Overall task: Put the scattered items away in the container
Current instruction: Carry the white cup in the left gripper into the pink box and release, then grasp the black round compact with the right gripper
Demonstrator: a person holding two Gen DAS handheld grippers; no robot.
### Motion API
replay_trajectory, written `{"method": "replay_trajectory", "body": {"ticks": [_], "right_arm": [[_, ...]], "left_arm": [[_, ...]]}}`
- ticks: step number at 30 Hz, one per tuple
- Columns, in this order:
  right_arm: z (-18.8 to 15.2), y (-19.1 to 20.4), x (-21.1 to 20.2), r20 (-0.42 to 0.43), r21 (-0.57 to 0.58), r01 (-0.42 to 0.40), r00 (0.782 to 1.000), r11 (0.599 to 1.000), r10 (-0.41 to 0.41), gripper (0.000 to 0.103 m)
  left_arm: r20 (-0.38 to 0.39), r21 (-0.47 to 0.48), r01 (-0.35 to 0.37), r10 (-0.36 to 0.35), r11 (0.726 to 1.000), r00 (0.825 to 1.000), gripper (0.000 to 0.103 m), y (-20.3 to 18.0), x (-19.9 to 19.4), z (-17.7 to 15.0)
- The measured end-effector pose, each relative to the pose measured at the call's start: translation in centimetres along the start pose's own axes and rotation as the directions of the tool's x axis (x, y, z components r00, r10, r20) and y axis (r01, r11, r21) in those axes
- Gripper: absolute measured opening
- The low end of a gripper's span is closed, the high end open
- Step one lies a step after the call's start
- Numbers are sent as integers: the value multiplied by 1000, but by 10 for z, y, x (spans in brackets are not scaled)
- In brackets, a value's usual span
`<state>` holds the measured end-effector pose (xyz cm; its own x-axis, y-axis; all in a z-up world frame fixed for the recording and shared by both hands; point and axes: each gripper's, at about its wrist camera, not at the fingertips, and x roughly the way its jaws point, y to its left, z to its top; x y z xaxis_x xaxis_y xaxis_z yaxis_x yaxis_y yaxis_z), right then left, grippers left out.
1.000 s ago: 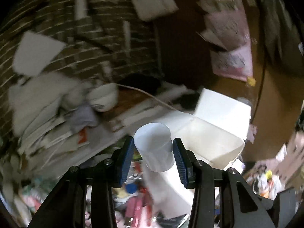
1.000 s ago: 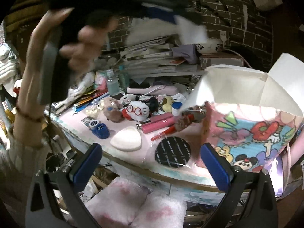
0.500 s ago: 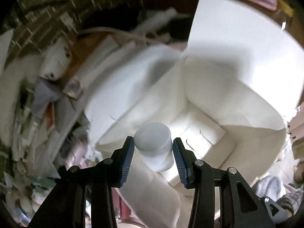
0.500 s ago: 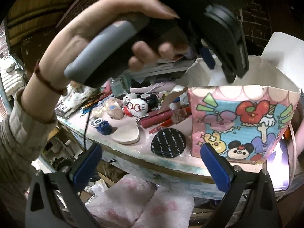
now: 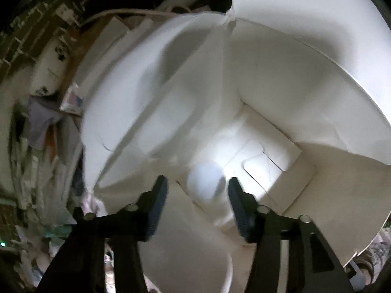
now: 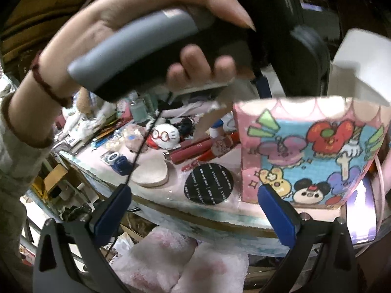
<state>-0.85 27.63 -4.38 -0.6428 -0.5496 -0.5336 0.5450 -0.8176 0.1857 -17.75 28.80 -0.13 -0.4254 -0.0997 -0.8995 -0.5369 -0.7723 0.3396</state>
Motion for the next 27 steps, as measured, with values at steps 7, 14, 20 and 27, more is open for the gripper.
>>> {"method": "replay_trajectory", "body": {"ticks": [7,14,20,27], "right_arm": [[-17,1,15,11,12,66,998,998,-66,69],[-30,19,28,55,-44,56,997,997,-53,64],[-22,37,47,99,-77,161,983,984,-153,74],[-15,34,77,71,-106,330,943,938,-324,85]], "left_arm": [[171,-23,-13,17,1000,985,75,9,-36,-22],[382,-106,56,-12,993,924,79,39,-85,-38],[513,-230,86,46,969,857,84,81,-111,-99],[554,-341,40,167,939,815,85,110,-103,-178]]}}
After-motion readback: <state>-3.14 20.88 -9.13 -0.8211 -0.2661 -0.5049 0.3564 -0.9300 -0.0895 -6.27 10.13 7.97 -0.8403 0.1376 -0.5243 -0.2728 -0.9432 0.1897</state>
